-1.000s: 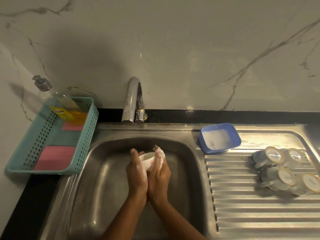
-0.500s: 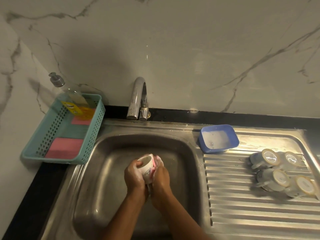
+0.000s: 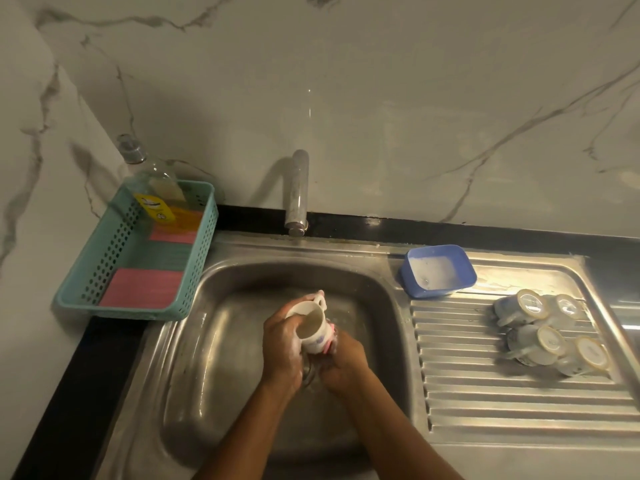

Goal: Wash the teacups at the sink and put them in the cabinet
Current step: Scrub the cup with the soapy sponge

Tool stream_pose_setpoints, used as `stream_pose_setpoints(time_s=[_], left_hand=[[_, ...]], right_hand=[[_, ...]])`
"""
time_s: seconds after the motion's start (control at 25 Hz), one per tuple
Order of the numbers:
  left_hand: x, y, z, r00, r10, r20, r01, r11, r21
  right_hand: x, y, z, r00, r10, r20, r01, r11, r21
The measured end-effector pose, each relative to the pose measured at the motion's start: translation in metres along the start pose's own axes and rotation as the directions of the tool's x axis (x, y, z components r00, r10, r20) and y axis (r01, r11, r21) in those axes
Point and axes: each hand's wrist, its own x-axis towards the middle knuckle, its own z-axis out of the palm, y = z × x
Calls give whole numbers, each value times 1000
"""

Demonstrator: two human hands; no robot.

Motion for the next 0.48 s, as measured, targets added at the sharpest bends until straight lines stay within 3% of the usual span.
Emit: stream_pose_setpoints(time_s=[0.12,0.28,0.48], left_hand=[[5,4,-5,1000,-2,-1,2,1000,-10],[11,12,0,999,34,-10,-34,999,-1],[5,24,14,999,13,-50,-20,990,-143]], right_hand=[[3,12,-3,988,-144,48,150,967,-204],[-8,20,-16,915,-318,249,404,738,-541],[-22,0,-32,805,-418,421,591,498,-635]])
